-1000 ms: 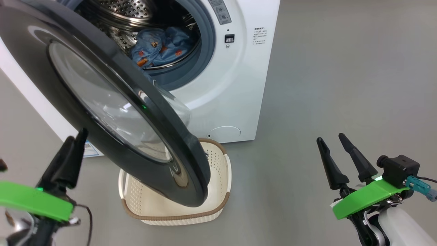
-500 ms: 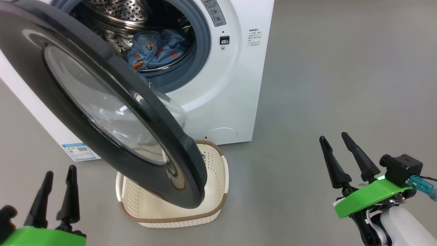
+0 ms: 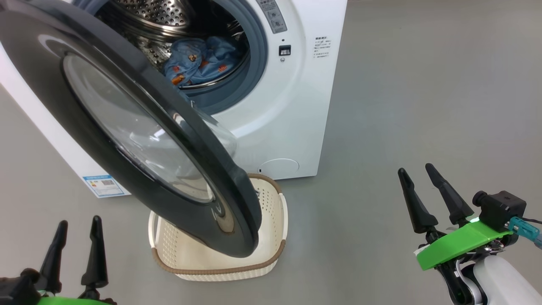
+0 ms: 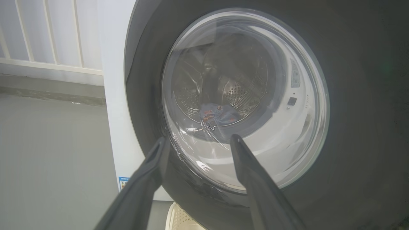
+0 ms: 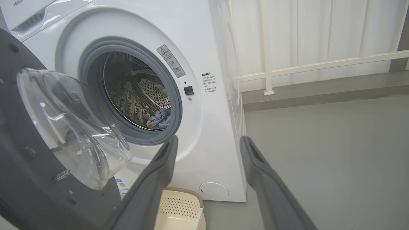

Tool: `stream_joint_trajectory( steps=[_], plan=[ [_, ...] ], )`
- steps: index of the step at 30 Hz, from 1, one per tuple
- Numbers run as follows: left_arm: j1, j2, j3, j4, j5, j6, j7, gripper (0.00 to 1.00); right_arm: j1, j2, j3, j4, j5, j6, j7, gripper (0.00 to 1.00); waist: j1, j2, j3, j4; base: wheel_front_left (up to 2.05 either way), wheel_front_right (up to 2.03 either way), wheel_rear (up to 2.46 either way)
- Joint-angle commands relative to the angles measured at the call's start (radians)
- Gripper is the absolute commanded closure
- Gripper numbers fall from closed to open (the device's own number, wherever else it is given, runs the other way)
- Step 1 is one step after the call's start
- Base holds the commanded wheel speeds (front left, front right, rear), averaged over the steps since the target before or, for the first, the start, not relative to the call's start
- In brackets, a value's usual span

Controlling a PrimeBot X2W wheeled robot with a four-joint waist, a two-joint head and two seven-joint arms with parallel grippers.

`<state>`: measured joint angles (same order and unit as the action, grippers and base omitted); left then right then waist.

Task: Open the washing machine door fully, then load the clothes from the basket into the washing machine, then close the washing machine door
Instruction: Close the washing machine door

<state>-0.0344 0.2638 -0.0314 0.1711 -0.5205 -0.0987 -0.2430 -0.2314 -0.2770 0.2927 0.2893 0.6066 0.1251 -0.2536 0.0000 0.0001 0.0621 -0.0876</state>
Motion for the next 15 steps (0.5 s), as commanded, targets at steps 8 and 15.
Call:
stream_joint_trajectory(
  steps=[8, 15],
  plan=[
    [-0.015, -0.004, 0.041, -0.014, 0.040, 0.005, -0.017, 0.00, 0.013, -0.017, 0.013, -0.023, -0.007, 0.006, -0.008, 0.00, 0.0000, -0.0001, -0.003, 0.015, 0.00, 0.00, 0.00],
    [-0.011, -0.020, 0.044, -0.015, 0.052, 0.004, -0.018, 0.00, 0.014, -0.020, 0.014, -0.022, -0.006, 0.006, -0.008, 0.00, 0.0000, -0.0001, -0.009, 0.024, 0.00, 0.00, 0.00]
  ],
)
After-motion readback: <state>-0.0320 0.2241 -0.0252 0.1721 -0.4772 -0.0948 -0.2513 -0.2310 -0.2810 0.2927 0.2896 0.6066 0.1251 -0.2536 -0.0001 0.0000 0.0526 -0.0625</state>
